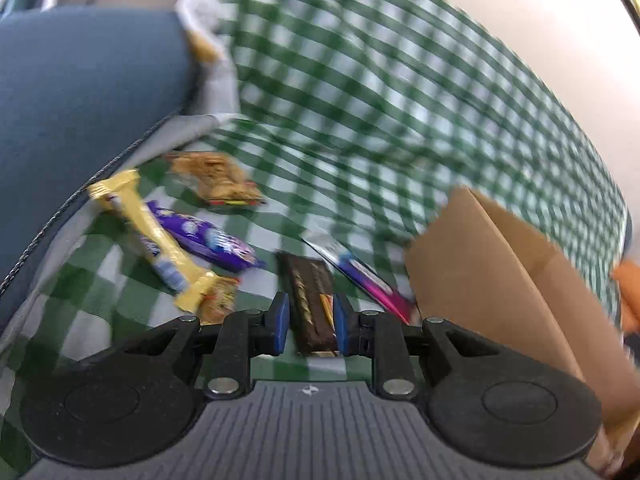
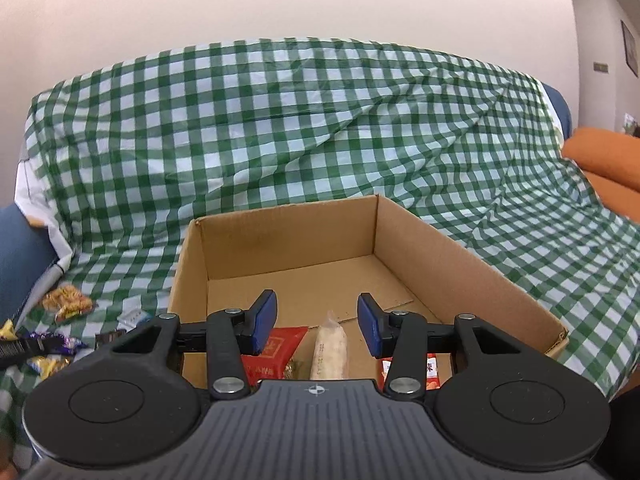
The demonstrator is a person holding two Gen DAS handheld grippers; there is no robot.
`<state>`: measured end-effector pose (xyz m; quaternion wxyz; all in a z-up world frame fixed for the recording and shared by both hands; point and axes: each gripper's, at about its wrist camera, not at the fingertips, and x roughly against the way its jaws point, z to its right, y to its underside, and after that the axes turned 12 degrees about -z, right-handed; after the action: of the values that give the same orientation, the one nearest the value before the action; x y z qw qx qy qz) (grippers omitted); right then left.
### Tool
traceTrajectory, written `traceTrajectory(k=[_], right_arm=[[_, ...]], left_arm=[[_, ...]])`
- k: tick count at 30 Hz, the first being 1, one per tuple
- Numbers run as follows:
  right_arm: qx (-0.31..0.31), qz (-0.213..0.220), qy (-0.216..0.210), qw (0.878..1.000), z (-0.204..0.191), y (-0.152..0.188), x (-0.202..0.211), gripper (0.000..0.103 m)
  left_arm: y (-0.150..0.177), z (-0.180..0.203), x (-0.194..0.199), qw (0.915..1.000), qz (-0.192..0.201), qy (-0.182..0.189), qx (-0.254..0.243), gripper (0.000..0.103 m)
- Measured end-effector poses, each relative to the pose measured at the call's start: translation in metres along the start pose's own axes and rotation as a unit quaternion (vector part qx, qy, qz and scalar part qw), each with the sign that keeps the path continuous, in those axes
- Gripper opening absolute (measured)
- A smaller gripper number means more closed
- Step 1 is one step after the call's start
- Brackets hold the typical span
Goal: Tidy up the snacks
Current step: 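Withdraw both tools from the box back toward the snack pile, then grasp the dark chocolate bar with the right tool while the left tool grasps the yellow wafer bar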
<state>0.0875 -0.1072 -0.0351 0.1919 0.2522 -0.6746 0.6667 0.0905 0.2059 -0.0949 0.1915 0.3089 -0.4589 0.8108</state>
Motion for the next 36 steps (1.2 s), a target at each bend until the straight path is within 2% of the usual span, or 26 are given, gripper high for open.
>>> traceTrajectory(k=[3,7,11,13,15,19,21,23,26,31,36], right_arm=[[0.012,0.000,-0.007,1.000,-0.005,0.001,0.000,0.047],[0.038,0.003,-0.029,0.999,-0.021,-0.003,0.003,0.047],[0.077,-0.018,-0.112,0.991,-0.049,-0.022,0.003,0.047],[0.093,-0.027,-0.135,0.986,-0.067,-0.033,-0.001,0.047],[0.102,-0.053,-0.166,0.979,-0.088,-0.044,-0.011,0.047],[0.115,-0.097,-0.192,0.970,-0.129,-0.057,-0.040,0.049],[0.128,-0.121,-0.190,0.966,-0.150,-0.056,-0.060,0.049],[0.151,-0.142,-0.189,0.960,-0.168,-0.051,-0.078,0.054],[0.170,-0.172,-0.174,0.955,-0.192,-0.039,-0.107,0.062],[0.164,-0.232,-0.159,0.945,-0.207,-0.023,-0.150,0.071],[0.183,-0.254,-0.153,0.937,-0.222,-0.009,-0.171,0.072]], left_arm=[[-0.006,-0.013,0.002,0.9991,0.024,-0.018,0.029,0.026],[-0.010,-0.034,-0.005,0.9943,0.020,-0.036,0.098,0.026],[-0.017,-0.050,-0.007,0.9869,0.033,-0.052,0.149,0.026],[-0.019,-0.058,-0.009,0.9838,0.032,-0.055,0.168,0.027],[-0.020,-0.063,-0.013,0.9814,0.026,-0.056,0.182,0.029],[-0.022,-0.077,-0.017,0.9748,0.024,-0.058,0.214,0.033],[-0.022,-0.082,-0.018,0.9714,0.023,-0.058,0.229,0.034],[-0.021,-0.090,-0.019,0.9683,0.021,-0.053,0.243,0.034],[-0.022,-0.093,-0.022,0.9684,0.021,-0.049,0.244,0.037],[-0.025,-0.096,-0.025,0.9679,0.022,-0.046,0.246,0.037],[-0.027,-0.099,-0.026,0.9675,0.024,-0.044,0.248,0.037]])
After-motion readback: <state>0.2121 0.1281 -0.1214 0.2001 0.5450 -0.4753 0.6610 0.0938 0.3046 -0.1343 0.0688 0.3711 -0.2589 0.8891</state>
